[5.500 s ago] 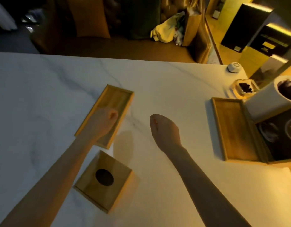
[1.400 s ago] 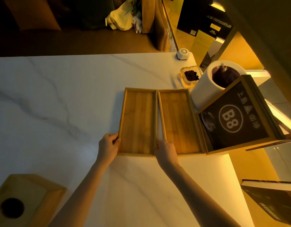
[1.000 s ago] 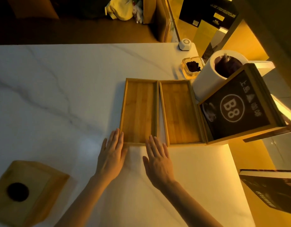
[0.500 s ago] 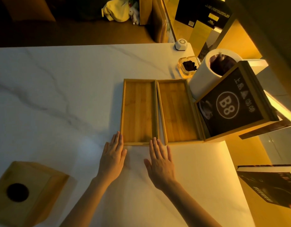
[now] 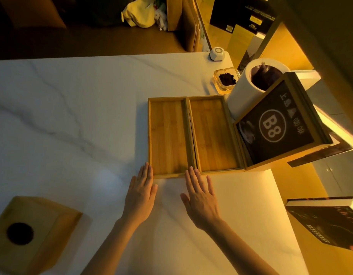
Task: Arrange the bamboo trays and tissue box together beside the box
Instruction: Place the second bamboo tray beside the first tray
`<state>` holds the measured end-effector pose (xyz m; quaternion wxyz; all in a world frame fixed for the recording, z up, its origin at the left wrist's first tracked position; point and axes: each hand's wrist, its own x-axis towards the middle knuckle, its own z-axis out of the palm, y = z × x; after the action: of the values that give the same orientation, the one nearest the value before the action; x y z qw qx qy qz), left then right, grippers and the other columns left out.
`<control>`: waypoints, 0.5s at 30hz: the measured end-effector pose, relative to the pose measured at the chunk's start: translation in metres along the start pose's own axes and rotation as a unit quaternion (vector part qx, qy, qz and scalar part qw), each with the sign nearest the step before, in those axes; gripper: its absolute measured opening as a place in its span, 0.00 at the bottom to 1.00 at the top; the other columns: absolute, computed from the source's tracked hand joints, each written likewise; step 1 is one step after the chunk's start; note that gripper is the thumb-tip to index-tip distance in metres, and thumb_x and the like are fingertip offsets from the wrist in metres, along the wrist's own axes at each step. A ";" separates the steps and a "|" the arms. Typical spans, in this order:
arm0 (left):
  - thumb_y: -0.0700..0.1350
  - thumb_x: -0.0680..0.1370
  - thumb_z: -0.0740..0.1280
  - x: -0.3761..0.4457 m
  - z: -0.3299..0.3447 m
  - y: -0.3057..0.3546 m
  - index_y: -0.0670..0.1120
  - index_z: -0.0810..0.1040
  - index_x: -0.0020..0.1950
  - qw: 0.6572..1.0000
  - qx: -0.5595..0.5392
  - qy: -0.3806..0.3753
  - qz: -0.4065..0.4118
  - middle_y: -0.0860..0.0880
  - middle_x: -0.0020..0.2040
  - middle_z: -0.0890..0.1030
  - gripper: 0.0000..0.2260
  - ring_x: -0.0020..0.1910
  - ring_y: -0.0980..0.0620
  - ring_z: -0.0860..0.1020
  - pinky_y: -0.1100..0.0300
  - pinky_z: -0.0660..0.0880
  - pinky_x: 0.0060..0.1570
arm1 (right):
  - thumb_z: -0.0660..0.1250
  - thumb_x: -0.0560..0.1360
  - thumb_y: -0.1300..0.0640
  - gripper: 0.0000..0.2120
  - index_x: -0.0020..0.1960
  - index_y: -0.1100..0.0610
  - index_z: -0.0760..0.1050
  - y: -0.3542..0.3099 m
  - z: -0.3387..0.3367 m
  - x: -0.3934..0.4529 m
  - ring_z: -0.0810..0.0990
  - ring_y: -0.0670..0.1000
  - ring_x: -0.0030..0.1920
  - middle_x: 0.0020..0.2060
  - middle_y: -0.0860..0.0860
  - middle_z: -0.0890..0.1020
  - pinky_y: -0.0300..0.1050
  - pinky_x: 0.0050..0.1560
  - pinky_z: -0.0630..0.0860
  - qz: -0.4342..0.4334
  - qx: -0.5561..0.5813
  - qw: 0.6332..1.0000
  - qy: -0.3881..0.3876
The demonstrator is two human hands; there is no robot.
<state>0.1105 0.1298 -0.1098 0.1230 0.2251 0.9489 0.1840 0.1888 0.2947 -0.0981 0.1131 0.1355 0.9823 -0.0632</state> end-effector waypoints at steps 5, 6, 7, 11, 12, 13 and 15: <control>0.62 0.73 0.34 0.000 0.000 0.004 0.43 0.49 0.72 1.000 -0.005 0.000 -0.001 0.43 0.74 0.57 0.34 0.72 0.48 0.53 0.53 0.54 0.66 | 0.37 0.77 0.42 0.29 0.71 0.54 0.60 0.004 0.003 0.000 0.62 0.54 0.70 0.70 0.51 0.62 0.51 0.69 0.42 -0.003 -0.005 1.000 0.008; 0.63 0.73 0.34 0.000 -0.001 0.005 0.43 0.49 0.72 1.000 -0.006 0.000 0.000 0.42 0.74 0.57 0.34 0.72 0.47 0.55 0.53 0.55 0.66 | 0.38 0.77 0.42 0.29 0.71 0.54 0.59 0.004 0.004 0.000 0.62 0.55 0.71 0.70 0.51 0.62 0.51 0.69 0.42 -0.003 -0.007 1.000 0.010; 0.63 0.73 0.35 0.000 -0.001 0.006 0.43 0.50 0.72 1.000 -0.010 -0.001 -0.001 0.42 0.74 0.57 0.34 0.72 0.47 0.55 0.53 0.56 0.66 | 0.40 0.76 0.42 0.29 0.71 0.54 0.59 0.004 0.004 0.000 0.62 0.55 0.71 0.70 0.51 0.62 0.51 0.69 0.42 -0.003 -0.008 1.000 0.012; 0.59 0.73 0.42 0.000 -0.003 0.006 0.43 0.48 0.72 1.000 -0.027 -0.008 0.000 0.45 0.75 0.53 0.31 0.71 0.50 0.50 0.53 0.54 0.68 | 0.42 0.76 0.41 0.28 0.71 0.54 0.58 0.003 0.005 0.000 0.62 0.55 0.71 0.70 0.51 0.61 0.51 0.69 0.42 -0.002 -0.012 1.000 0.018; 0.60 0.73 0.42 0.000 -0.004 0.006 0.43 0.49 0.72 1.000 -0.028 -0.009 0.003 0.46 0.74 0.52 0.32 0.70 0.52 0.49 0.54 0.54 0.68 | 0.44 0.75 0.41 0.29 0.71 0.54 0.58 0.003 0.004 0.000 0.62 0.55 0.70 0.70 0.51 0.62 0.50 0.69 0.42 -0.001 -0.012 1.000 0.020; 0.62 0.73 0.41 0.000 -0.004 0.005 0.43 0.49 0.72 1.000 -0.028 -0.008 0.006 0.46 0.74 0.52 0.33 0.70 0.52 0.49 0.54 0.53 0.68 | 0.46 0.75 0.42 0.29 0.71 0.55 0.58 0.003 0.003 0.000 0.62 0.55 0.70 0.70 0.52 0.62 0.50 0.69 0.42 0.000 -0.009 1.000 0.022; 0.63 0.72 0.39 0.000 -0.004 0.004 0.43 0.48 0.72 1.000 -0.028 -0.009 0.011 0.47 0.74 0.50 0.35 0.71 0.51 0.49 0.55 0.52 0.67 | 0.49 0.74 0.42 0.29 0.71 0.56 0.59 0.003 0.003 -0.001 0.62 0.55 0.70 0.70 0.52 0.62 0.48 0.69 0.42 -0.006 -0.006 1.000 0.024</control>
<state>0.1112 0.1323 -0.1047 0.1354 0.2338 0.9398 0.2094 0.1912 0.2966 -0.1013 0.0904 0.1301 0.9858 -0.0549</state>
